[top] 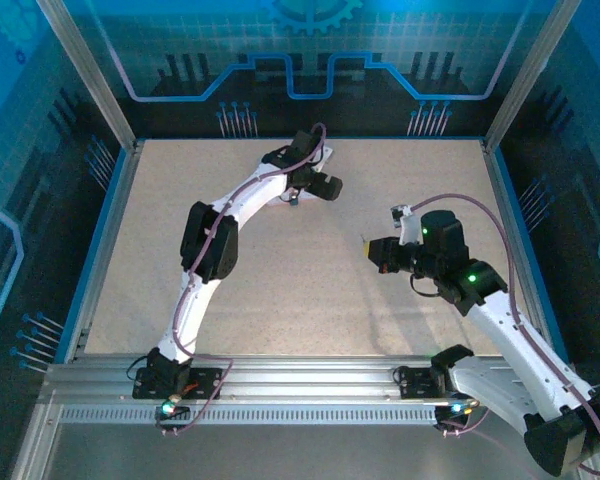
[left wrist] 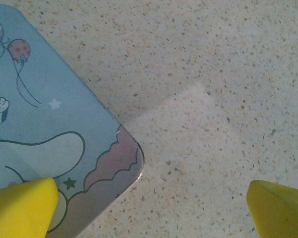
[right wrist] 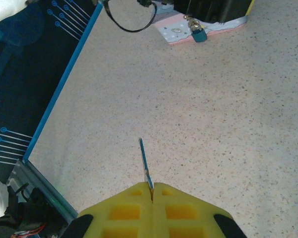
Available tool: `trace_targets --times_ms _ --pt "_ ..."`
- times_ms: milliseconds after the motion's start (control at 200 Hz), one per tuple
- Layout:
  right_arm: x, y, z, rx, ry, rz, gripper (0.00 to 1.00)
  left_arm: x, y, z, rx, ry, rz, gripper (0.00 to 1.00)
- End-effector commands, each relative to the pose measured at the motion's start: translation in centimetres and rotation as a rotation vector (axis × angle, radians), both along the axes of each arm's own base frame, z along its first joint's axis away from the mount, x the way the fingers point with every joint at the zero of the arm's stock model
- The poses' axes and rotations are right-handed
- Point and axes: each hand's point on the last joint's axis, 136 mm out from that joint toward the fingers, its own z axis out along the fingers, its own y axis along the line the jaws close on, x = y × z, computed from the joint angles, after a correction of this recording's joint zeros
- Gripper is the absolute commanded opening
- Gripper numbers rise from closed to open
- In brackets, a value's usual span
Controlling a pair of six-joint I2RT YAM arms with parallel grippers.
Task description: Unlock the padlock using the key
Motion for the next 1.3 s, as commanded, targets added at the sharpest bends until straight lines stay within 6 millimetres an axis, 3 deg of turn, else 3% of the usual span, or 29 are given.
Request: trace_targets --times_ms 0,280,545,1030,1296 --pt "0.0 -0.9 0.4 0.001 -0.001 -0.022 0.0 -3.5 -1.9 -0.8 0.027 0.05 -0.08 0.99" --pt "-0.2 -2.5 -0.3 0.009 0.03 -0.073 0.0 -7.1 -2.6 -0.2 0.022 0.046 -0.109 0.99" --pt "-0.4 -3.8 -0.7 0.012 0.047 -0.113 0.0 -12.3 -3.4 0.4 0.026 0.037 -0.172 0.99" --pt "-0.3 -4.2 -0.9 0.025 0.054 -0.131 0.0 -19.1 -4.6 0.7 0.015 0.062 -0.224 0.99" --pt "-0.3 -4.1 -1.1 0.029 0.06 -0.128 0.0 -20.1 -5.6 0.3 -0.013 0.079 -0.235 0.99"
